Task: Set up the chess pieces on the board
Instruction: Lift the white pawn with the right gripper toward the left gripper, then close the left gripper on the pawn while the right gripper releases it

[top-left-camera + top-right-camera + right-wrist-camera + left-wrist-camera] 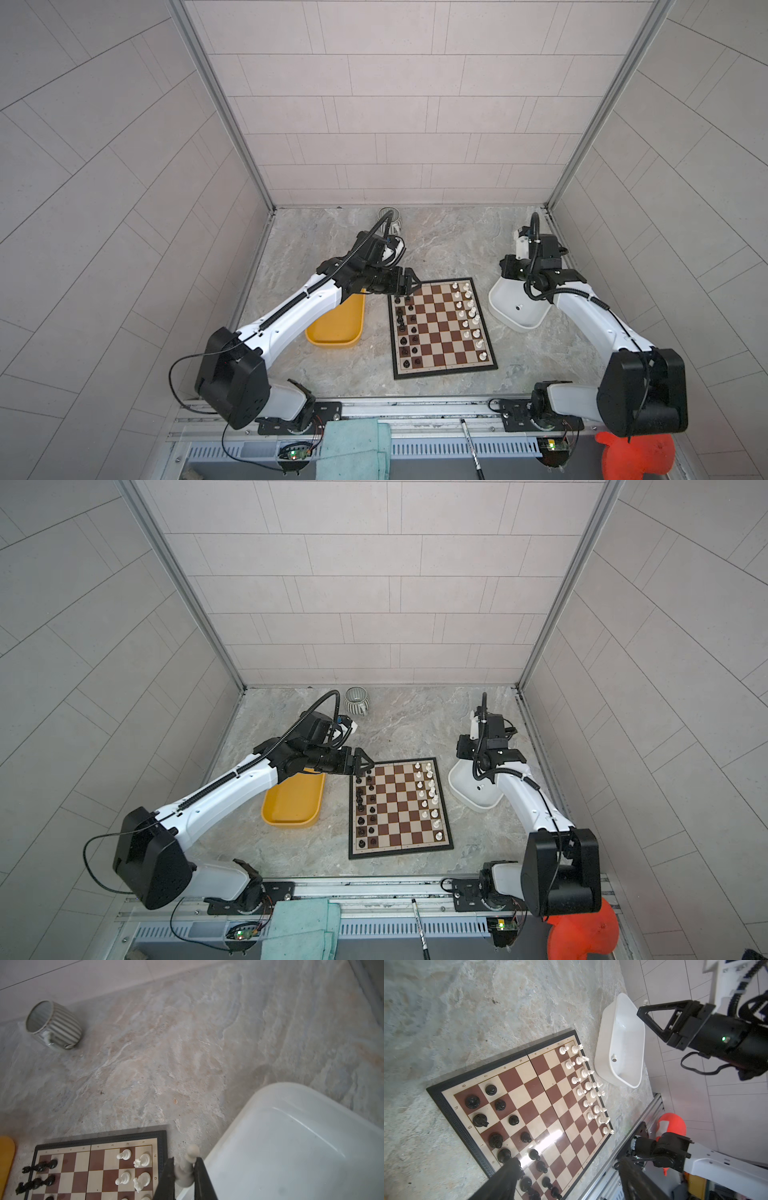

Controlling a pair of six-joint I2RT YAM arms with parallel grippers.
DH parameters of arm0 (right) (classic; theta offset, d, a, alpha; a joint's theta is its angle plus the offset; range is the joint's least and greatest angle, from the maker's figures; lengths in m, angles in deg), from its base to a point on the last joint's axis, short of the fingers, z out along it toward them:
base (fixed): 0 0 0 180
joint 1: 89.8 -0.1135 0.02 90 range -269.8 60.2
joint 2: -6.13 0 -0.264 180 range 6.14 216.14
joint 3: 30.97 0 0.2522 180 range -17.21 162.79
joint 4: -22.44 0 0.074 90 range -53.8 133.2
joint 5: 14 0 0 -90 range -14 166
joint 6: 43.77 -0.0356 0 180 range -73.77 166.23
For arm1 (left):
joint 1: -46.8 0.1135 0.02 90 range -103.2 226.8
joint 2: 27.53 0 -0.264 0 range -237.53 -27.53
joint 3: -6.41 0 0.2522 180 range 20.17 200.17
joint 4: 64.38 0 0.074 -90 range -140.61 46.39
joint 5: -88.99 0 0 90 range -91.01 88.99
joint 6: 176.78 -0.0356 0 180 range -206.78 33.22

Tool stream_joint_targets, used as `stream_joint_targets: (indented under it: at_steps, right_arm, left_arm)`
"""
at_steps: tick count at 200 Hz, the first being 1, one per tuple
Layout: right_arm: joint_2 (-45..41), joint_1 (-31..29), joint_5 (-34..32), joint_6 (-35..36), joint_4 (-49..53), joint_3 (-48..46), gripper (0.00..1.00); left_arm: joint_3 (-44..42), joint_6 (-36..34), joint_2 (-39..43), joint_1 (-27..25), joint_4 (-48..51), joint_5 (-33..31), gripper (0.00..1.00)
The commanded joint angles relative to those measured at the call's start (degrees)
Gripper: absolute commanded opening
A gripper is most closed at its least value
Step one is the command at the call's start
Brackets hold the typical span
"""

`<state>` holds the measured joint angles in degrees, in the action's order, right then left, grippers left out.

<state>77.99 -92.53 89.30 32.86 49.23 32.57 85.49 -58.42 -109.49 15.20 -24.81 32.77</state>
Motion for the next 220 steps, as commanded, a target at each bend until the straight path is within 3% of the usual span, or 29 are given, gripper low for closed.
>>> stream_joint_targets:
  at_steps: [1,27,58,106,132,161,220]
  right_arm:
    - [-4.10,-4.25,1.57,12.01,-11.27,-4.16,0.01]
    - [-6.64,-7.40,10.05,18.10,-19.41,-7.85,0.01]
    - [-5.51,-10.89,20.22,27.49,-18.37,-6.74,0.01]
    - [-4.41,-15.01,30.03,41.60,-12.70,-5.75,0.01]
    - [-3.68,-15.59,34.28,42.98,-13.29,-5.75,0.00]
    - [-2.08,-17.64,34.64,46.89,-8.12,-3.83,0.00]
    - [-3.89,-17.85,35.37,44.50,-11.55,-5.74,0.00]
  left_arm:
    - [3.14,1.58,-0.76,1.57,-1.48,5.53,0.82]
    - [4.56,0.46,-2.10,1.98,0.26,6.51,0.80]
    - [4.57,-0.22,-2.84,1.98,0.74,8.16,0.79]
    - [5.47,-1.59,-5.26,1.52,0.33,11.99,0.74]
    - [7.56,-2.50,-7.52,0.28,0.17,14.54,0.70]
    - [10.47,-3.05,-9.80,-1.64,0.13,16.10,0.66]
    - [15.51,-2.09,-14.80,-4.34,0.13,16.55,0.52]
